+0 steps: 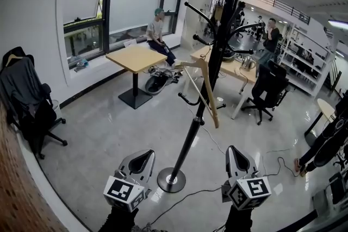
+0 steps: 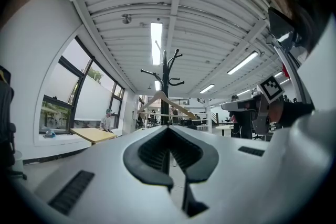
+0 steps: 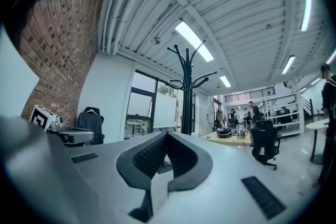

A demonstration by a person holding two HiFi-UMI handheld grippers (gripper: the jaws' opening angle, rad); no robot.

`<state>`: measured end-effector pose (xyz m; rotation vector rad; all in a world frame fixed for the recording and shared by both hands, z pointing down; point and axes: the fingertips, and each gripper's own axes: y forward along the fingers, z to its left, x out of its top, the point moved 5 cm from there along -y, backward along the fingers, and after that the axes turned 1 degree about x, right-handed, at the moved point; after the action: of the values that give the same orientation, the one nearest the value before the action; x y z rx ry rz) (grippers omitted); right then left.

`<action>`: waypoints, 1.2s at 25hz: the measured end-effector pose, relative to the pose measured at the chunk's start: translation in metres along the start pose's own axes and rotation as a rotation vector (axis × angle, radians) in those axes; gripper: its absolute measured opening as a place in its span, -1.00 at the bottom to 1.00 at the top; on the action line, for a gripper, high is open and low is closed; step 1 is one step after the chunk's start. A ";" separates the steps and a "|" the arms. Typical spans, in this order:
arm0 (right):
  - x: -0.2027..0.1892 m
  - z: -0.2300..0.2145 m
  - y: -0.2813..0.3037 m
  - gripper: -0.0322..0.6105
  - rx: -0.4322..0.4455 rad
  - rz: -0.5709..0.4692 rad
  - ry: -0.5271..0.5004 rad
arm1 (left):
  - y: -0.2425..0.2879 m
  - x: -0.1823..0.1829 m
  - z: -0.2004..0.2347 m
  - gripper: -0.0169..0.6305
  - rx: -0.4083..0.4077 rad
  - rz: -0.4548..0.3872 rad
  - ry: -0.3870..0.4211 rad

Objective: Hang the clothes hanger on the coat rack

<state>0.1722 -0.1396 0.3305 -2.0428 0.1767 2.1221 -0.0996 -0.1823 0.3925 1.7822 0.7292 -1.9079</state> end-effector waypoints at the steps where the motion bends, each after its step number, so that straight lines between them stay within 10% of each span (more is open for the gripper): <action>1: -0.002 -0.002 -0.007 -0.86 0.004 0.002 0.003 | 0.000 -0.002 -0.009 -0.92 -0.006 0.007 0.002; 30: -0.022 0.003 -0.134 -0.87 0.100 0.031 -0.011 | -0.055 0.007 -0.158 -0.92 0.003 -0.001 0.073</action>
<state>0.1997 -0.0093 0.3588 -1.9839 0.3091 2.0974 -0.0133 -0.0393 0.3847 1.8621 0.7520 -1.8542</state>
